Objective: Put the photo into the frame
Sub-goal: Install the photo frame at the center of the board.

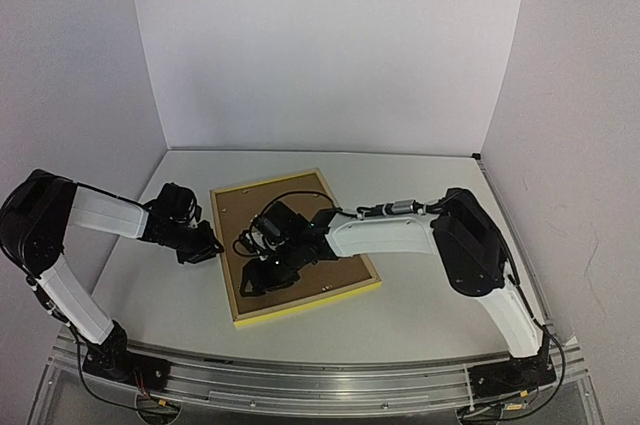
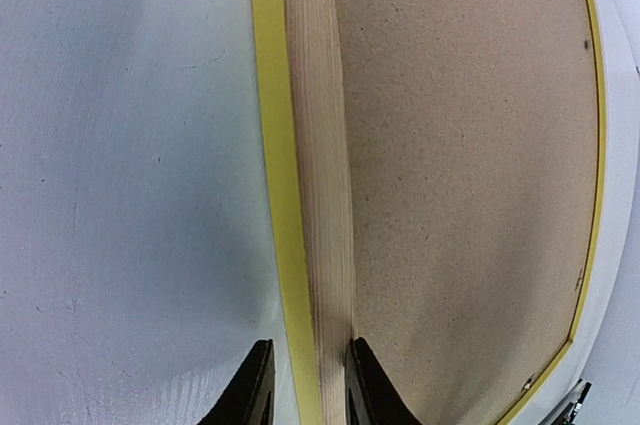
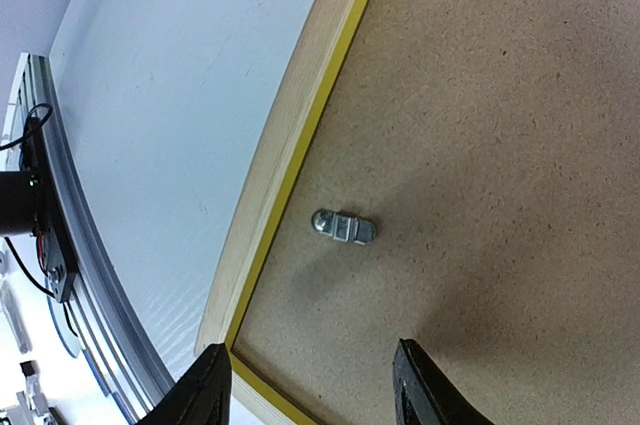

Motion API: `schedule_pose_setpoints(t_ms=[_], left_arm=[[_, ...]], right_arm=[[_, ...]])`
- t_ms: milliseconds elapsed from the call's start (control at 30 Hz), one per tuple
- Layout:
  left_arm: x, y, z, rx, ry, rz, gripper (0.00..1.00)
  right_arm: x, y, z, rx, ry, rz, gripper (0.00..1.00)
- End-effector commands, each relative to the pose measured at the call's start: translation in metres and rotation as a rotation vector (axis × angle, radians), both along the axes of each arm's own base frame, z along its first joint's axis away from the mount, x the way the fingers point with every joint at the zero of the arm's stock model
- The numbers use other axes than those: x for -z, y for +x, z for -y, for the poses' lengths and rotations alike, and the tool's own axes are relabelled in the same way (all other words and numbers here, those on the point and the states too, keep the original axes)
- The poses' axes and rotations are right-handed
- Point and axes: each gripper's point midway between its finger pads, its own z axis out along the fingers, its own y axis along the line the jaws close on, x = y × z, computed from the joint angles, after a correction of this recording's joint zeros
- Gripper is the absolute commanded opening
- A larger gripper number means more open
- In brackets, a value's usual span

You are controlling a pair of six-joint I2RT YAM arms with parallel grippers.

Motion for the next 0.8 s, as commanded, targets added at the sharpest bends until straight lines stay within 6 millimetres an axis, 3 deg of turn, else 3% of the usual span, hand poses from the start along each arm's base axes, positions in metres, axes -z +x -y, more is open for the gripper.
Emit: schedule_pose_setpoints(t_ms=[0, 400, 767], left_arm=[[0.004, 0.000, 0.002, -0.011, -0.007, 0.004, 0.24], [0.014, -0.007, 0.007, -0.029, -0.025, -0.036, 0.09], [0.017, -0.014, 0.006, -0.051, -0.033, -0.056, 0.07]], right_arm=[[0.010, 0.008, -0.011, 0.063, 0.015, -0.051, 0.52], [0.018, 0.008, -0.025, 0.122, 0.061, -0.130, 0.50], [0.029, 0.013, -0.025, 0.179, 0.048, -0.140, 0.49]])
